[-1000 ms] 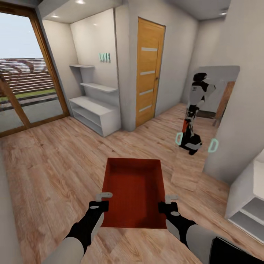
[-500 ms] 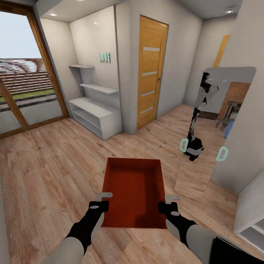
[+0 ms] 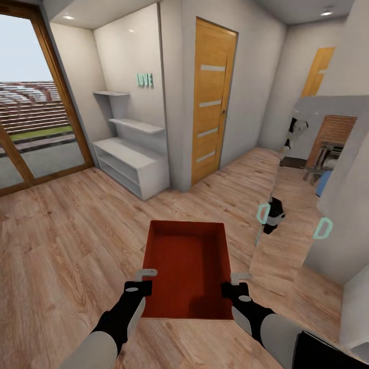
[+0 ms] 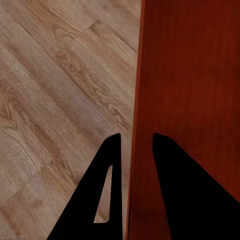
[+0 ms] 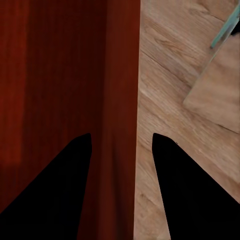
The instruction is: Move the two storage containers from the living room to the garage. In the garage, place one container on the floor and stack the other container on top of it (either order is fine).
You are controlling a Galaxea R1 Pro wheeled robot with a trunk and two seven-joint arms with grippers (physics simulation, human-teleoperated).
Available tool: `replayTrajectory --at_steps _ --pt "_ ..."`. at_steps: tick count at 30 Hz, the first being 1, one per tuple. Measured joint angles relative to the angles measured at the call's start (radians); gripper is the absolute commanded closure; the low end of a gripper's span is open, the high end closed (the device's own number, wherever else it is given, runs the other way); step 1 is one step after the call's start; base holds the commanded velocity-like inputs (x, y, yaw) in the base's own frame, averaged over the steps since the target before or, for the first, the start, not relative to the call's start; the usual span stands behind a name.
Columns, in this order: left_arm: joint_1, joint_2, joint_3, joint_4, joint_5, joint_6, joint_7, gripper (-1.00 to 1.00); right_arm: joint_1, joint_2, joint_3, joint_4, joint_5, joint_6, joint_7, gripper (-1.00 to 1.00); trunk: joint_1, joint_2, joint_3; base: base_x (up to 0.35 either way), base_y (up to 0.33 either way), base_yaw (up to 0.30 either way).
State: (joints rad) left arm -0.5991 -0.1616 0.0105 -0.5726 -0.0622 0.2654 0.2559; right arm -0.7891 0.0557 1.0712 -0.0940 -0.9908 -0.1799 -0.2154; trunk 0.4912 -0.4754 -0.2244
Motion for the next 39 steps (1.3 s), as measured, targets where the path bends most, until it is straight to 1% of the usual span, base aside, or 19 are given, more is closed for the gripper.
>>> replayTrajectory --at_steps 39 --pt "0.000 0.000 0.000 0.000 0.000 0.000 0.000 1.00 0.000 0.000 0.000 0.000 0.000 0.000 0.000 1.00 0.000 0.000 0.000 0.322 0.000 0.000"
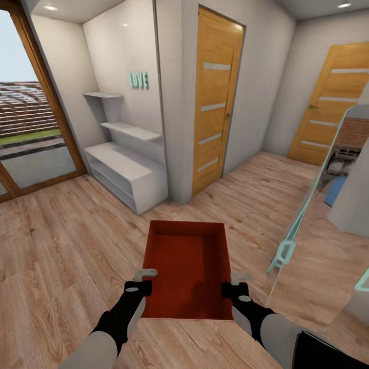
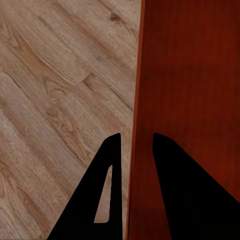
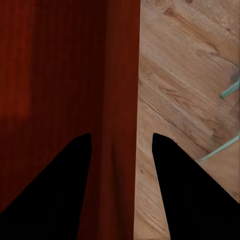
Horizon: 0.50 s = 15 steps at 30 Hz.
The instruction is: Move the two storage containers from the living room to the garage. In the garage, place one container on the floor and stack the other container on top of it (either order is fine).
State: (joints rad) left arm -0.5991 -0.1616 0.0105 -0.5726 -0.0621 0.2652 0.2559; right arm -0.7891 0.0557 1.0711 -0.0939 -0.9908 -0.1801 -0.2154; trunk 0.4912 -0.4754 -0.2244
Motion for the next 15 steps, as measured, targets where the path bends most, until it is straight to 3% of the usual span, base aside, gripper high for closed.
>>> replayTrajectory --at_steps 15 --pt "0.000 0.000 0.000 0.000 -0.001 0.000 0.000 1.00 0.000 0.000 0.000 -0.001 0.000 0.000 0.000 1.00 0.000 0.000 0.000 0.322 0.000 0.000"
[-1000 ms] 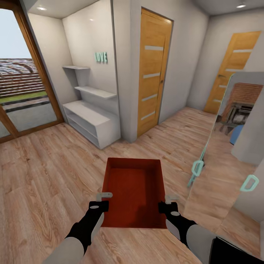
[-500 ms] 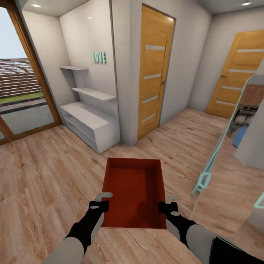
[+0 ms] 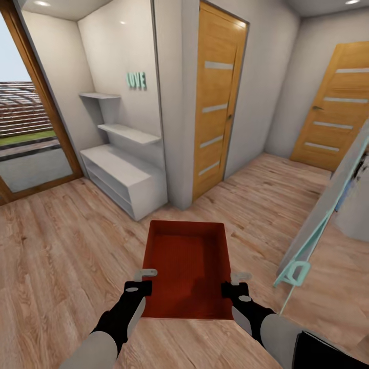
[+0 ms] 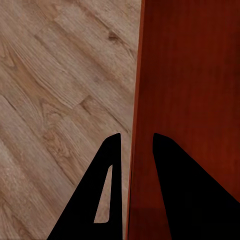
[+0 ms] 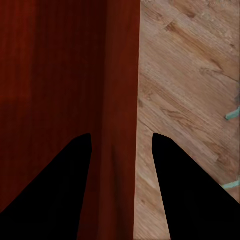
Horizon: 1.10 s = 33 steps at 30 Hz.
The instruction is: Move the two storage containers from the living room to the garage. In the garage, place one container on the floor and stack the other container on top of it (either order is fine).
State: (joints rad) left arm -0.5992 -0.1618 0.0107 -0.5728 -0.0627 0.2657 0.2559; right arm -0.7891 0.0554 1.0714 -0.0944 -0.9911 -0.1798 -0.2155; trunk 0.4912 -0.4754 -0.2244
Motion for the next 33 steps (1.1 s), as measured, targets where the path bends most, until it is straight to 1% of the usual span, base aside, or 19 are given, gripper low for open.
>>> replayTrajectory --at_steps 20,33 --pt "0.000 0.000 0.000 0.000 0.000 0.000 0.000 1.00 0.000 0.001 0.000 0.001 0.000 -0.001 0.000 1.00 0.000 0.000 0.000 0.322 0.000 -0.004" --pt "0.000 0.000 0.000 0.000 0.000 0.000 0.000 1.00 0.000 0.000 0.000 0.001 -0.001 -0.001 0.000 1.00 0.000 0.000 0.000 0.322 0.000 -0.230"
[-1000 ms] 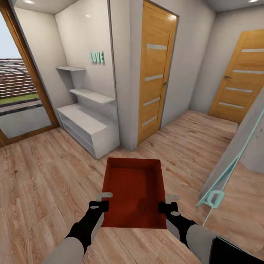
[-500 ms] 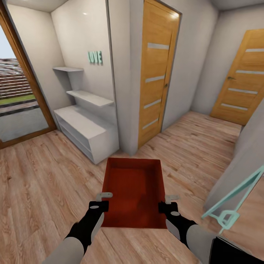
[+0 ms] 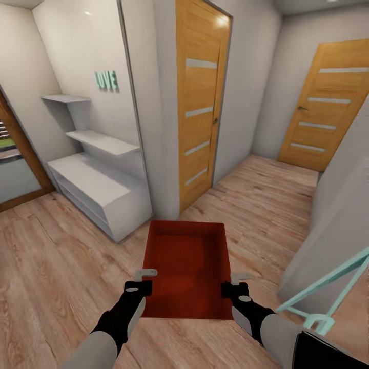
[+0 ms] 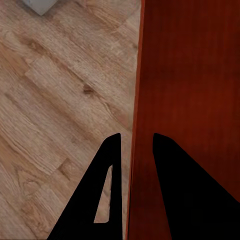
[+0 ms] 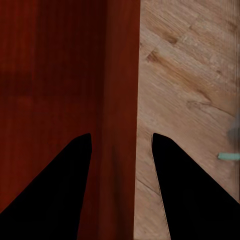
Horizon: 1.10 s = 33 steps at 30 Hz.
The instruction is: Move the two storage containers from the living room to the garage. In the garage, place one container on the floor and stack the other container on top of it (either order is fine).
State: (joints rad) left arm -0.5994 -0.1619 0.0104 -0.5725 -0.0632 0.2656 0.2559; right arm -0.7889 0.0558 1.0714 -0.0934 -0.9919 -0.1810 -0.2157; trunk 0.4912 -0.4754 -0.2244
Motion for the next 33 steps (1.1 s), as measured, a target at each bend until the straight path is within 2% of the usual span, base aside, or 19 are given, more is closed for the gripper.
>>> replayTrajectory --at_steps 15,33 --pt "0.000 0.000 0.000 0.000 0.000 -0.001 0.000 1.00 0.000 0.000 0.000 -0.001 0.000 0.000 0.000 1.00 0.000 0.000 0.000 0.322 0.000 -0.228" --pt "0.000 0.000 0.000 0.000 0.000 -0.001 0.000 1.00 0.000 0.000 0.000 0.000 0.001 0.000 0.000 1.00 0.000 0.000 0.000 0.322 0.000 -0.010"
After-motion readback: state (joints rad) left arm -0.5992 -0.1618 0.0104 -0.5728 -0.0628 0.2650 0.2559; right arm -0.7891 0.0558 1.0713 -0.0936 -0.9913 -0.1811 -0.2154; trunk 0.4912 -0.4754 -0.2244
